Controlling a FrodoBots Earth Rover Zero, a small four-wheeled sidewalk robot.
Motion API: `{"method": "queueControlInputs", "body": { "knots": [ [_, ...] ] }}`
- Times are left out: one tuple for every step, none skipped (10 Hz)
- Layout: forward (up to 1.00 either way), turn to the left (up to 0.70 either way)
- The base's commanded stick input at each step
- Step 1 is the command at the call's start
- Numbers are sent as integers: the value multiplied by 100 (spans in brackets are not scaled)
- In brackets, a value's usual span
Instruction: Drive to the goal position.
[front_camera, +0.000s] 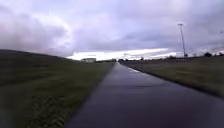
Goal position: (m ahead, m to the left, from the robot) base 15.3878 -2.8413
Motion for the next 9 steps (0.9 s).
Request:
{"method": "queueControlInputs", "body": {
  "knots": [
    [70, 0],
    [70, 0],
    [70, 0],
    [70, 0],
    [70, 0],
    [70, -27],
    [70, -27],
    [70, -27],
    [70, -27]
  ]
}}
